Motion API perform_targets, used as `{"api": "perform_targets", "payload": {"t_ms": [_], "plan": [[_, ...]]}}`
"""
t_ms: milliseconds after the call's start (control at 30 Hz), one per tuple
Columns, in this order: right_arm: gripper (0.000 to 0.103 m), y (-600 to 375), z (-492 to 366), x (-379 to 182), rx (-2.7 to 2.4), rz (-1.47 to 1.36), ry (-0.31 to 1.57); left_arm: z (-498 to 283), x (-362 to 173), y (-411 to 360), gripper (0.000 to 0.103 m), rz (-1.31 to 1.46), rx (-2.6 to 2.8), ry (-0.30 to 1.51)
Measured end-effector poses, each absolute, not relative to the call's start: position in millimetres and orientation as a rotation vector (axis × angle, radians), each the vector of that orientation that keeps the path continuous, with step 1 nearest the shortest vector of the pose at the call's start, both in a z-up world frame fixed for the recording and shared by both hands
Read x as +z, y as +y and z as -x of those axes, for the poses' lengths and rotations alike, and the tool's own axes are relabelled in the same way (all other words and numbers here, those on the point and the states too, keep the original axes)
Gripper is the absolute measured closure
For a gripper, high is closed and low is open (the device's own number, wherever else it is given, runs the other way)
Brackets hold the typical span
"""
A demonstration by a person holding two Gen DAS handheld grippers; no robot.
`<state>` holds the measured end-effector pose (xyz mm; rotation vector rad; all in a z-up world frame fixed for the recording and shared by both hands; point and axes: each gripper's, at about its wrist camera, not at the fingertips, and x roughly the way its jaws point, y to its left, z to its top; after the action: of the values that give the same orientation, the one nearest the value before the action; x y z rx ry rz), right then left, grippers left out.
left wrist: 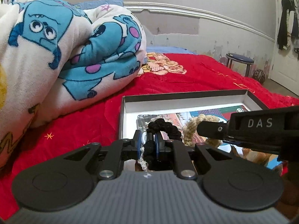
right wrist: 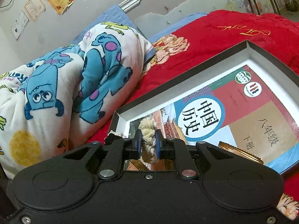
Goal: Organize objects
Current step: 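Lower both scrunchies into the box and open both grippers, then move both open grippers back to the scrunchie pile beside the box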
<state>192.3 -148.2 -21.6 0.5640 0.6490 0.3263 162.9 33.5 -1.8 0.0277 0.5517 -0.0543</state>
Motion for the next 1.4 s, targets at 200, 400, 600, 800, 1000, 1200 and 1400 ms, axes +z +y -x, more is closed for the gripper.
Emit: {"api": "perform_targets", "payload": {"t_ms": [200, 400, 600, 800, 1000, 1200, 1400], "plan": [[0.088, -149.6, -192.9, -22.1, 0.322, -0.573, 0.655, -165.0, -4.0, 33.9, 0.083, -0.026, -0.039, 0.572], [0.086, -150.9, -193.5, -22.5, 0.332, -0.585, 0.660, -165.2, -4.2, 34.2, 0.082, -0.012, -0.056, 0.577], [0.085, -148.0, -194.7, -23.9, 0.354, -0.569, 0.681, -167.2, -7.2, 33.4, 0.062, -0.009, -0.076, 0.604], [0.074, -150.1, -194.6, -23.3, 0.379, -0.595, 0.681, -167.5, -5.4, 37.3, 0.042, 0.018, -0.082, 0.625], [0.057, -148.9, -186.1, -13.6, 0.406, -0.575, 0.666, -159.7, 5.3, 41.6, 0.036, 0.055, -0.111, 0.601], [0.046, -160.3, -165.2, 15.1, 0.445, -0.614, 0.607, -133.9, 33.4, 49.6, 0.027, 0.070, -0.137, 0.507], [0.037, -170.5, -138.4, 56.4, 0.443, -0.568, 0.558, -98.8, 60.1, 57.5, 0.022, 0.103, -0.205, 0.446]]}}
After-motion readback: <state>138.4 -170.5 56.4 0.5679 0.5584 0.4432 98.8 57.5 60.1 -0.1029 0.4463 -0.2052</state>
